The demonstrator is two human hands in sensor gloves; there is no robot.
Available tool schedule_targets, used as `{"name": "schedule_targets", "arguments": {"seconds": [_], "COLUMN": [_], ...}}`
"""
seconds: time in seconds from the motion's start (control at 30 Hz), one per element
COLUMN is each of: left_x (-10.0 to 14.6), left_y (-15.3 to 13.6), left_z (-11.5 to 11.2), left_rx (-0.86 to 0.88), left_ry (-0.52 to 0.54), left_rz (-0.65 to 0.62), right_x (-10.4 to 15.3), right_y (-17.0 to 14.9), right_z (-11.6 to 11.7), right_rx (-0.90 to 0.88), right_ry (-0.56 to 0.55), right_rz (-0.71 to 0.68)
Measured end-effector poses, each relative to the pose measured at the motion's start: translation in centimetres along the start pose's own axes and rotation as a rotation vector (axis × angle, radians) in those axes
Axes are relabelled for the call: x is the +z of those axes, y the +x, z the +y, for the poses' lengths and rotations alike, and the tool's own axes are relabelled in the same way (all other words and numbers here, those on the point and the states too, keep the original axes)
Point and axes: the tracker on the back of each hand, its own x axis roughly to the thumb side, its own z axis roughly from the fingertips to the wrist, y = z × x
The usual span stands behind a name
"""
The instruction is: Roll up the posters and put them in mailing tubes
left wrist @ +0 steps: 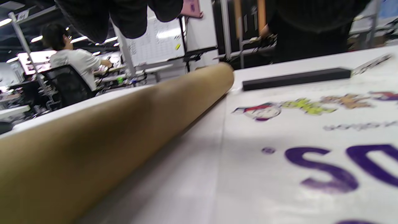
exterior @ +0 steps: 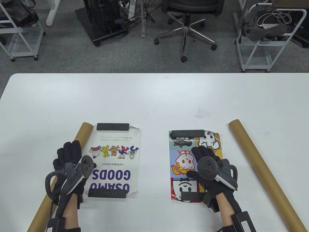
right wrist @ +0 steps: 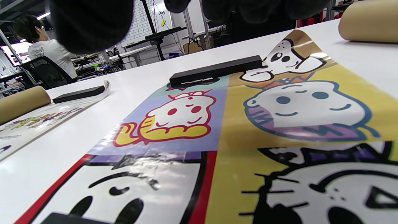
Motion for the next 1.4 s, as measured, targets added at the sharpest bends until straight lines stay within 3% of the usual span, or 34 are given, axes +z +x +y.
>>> {"name": "schedule_targets", "arguments": {"seconds": [0.27, 0.37, 0.43, 0.77, 1.07, 1.4], "left_x": [-1.1, -1.4, -1.6, -1.8, -1.2, 0.6], "left_y": [-0.7, -1.0, -1.3, -1.5, -1.0, 3.3], "left_z": [-3.0, -3.5, -4.1, -4.4, -2.0, 0.8], "left_rx": [-0.045, -0.116, -0.095, -0.075, -0.064, -0.189], "left_ry": [-0.242, -0.19, -0.231, -0.217, -0.09, 0.074], "left_rz": [0.126, 0.183, 0.202, 0.201, 0.172, -0.006], "right_x": [0.0, 0.0, 0.0, 0.0, 0.0, 0.3], "right_y": [0.0, 0.0, 0.1, 0.0, 0.0, -0.2], "right_z": [0.0, 0.1, 0.1, 0.1, 0.1, 0.0], "right_rx": [0.0, 0.008, 0.007, -0.005, -0.01, -0.015], "right_ry": [0.004, 0.005, 0.009, 0.007, 0.008, 0.004], "right_rz": [-0.005, 0.004, 0.005, 0.006, -0.001, 0.008]}}
